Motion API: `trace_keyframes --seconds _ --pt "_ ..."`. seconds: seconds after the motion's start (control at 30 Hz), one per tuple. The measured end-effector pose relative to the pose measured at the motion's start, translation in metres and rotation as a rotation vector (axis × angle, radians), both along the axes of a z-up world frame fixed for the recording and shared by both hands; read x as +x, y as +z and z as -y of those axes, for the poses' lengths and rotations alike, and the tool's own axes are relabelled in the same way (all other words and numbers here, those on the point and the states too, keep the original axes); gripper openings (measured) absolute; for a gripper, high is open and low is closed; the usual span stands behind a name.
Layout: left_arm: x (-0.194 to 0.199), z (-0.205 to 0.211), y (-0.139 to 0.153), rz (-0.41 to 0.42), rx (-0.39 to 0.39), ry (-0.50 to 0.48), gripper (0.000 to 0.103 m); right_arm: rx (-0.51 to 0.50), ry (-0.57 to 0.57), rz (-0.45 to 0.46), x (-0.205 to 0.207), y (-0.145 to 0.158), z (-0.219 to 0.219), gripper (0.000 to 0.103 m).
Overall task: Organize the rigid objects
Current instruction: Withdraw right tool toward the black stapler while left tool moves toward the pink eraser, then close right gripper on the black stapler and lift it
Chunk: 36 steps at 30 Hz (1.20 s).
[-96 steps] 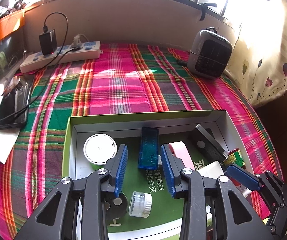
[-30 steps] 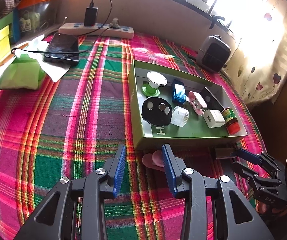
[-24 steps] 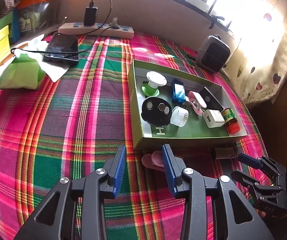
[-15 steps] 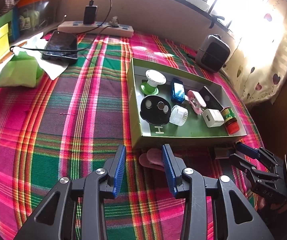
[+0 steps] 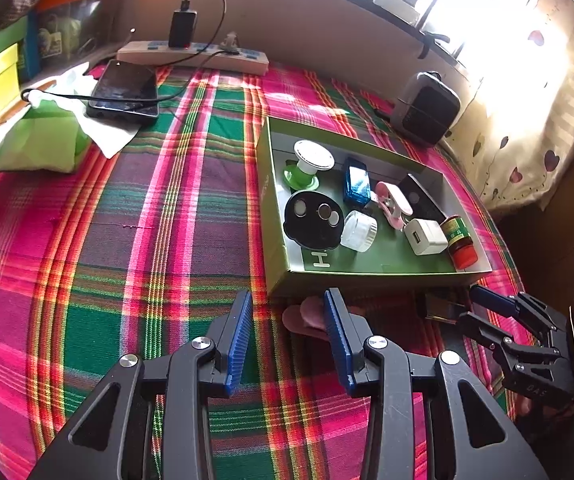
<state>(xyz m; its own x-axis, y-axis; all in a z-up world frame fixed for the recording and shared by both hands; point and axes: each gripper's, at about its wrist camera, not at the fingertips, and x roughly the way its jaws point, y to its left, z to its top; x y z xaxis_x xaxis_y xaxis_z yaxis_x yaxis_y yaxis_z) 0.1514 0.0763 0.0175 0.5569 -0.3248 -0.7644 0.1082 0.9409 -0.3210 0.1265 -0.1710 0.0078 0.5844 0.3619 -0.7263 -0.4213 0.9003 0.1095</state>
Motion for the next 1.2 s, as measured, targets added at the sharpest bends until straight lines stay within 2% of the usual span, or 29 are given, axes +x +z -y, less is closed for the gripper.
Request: trace_keyframes --seconds 0.17,0.53,0.73,0.9,1.03,1.2 --pt "0.002 -0.001 0.0 -0.004 -0.004 0.001 0.036 -0.017 0.051 -0.028 0.002 -0.006 -0.009 0.053" --pt "-0.007 0.006 -0.003 -0.014 -0.016 -0.038 0.036 -0.037 0.143 -0.054 -0.025 -0.012 -0.025 0.053" --pt "-0.017 0.015 -0.006 -0.025 -0.002 -0.076 0.036 -0.07 0.063 -0.04 -0.018 -0.012 -0.032 0.053" --pt "-0.016 0.014 -0.006 -0.022 0.038 -0.075 0.036 -0.098 0.041 -0.02 -0.018 -0.013 -0.037 0.053" --pt "-0.011 0.011 0.002 0.003 0.025 -0.064 0.036 -0.131 0.027 -0.005 -0.02 -0.014 -0.041 0.053" --pt "-0.005 0.008 0.004 0.008 0.009 -0.049 0.036 -0.125 0.0 -0.01 -0.015 -0.014 -0.043 0.053"
